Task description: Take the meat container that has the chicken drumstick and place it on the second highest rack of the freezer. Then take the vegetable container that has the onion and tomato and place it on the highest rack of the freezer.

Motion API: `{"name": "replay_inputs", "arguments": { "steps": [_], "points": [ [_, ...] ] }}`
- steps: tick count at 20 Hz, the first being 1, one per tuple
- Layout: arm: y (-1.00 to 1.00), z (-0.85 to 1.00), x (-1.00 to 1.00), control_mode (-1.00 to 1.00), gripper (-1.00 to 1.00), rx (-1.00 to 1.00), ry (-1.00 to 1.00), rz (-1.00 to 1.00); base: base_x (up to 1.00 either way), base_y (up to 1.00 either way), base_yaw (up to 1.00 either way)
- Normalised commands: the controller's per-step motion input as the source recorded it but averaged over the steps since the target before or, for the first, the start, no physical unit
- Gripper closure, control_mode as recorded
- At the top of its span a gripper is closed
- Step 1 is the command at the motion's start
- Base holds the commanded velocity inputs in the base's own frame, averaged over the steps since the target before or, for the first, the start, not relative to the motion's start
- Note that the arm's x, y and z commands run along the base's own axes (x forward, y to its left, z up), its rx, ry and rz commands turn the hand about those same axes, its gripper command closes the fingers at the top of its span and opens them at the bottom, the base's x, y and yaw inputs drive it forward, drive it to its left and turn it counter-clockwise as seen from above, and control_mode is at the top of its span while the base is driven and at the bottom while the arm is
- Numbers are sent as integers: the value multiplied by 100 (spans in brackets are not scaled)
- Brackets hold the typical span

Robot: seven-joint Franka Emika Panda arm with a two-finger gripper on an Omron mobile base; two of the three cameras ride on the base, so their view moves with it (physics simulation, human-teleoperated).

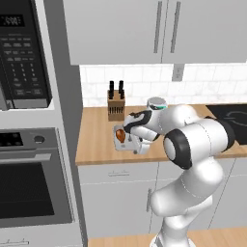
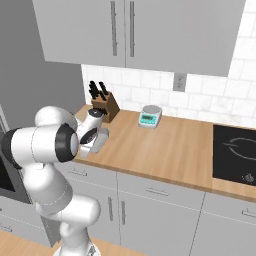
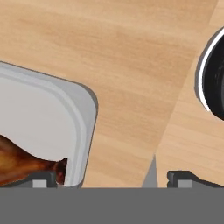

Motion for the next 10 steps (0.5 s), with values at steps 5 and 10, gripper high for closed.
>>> {"name": "replay_inputs", "arguments": {
  "steps": [5, 10],
  "points": [
    [0, -8, 13, -100, -100, 0, 0, 0, 0, 0, 0],
    [-4, -16, 26, -100, -100, 0, 0, 0, 0, 0, 0]
  ]
}}
